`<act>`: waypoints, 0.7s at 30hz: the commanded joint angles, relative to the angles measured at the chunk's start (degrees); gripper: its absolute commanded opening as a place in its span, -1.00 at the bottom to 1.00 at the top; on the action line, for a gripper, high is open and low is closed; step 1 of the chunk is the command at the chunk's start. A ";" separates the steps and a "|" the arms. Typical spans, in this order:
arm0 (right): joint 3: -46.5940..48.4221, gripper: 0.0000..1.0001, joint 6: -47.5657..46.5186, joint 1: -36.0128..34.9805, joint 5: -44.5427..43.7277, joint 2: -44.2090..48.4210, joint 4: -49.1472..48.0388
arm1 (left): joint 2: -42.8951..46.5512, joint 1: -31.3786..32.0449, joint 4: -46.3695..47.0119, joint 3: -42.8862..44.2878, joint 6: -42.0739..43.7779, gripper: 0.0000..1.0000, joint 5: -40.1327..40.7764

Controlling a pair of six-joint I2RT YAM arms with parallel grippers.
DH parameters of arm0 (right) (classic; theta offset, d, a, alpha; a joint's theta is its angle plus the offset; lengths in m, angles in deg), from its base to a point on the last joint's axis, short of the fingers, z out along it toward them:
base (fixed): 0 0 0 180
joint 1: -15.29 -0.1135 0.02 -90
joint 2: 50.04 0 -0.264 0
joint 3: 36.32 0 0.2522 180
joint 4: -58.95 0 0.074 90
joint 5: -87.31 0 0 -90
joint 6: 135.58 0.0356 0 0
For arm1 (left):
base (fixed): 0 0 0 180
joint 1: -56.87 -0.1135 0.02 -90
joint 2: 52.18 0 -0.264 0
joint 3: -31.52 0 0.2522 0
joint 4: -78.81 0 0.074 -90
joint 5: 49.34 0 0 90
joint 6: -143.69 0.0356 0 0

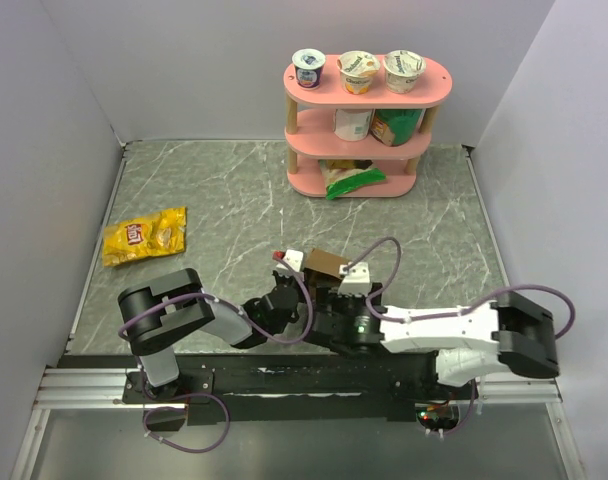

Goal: Fold the paper box

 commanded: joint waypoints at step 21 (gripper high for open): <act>16.83 0.79 22.29 -31.75 -22.59 19.97 51.65 | 0.52 0.51 -8.05 1.66 1.38 -0.98 -0.11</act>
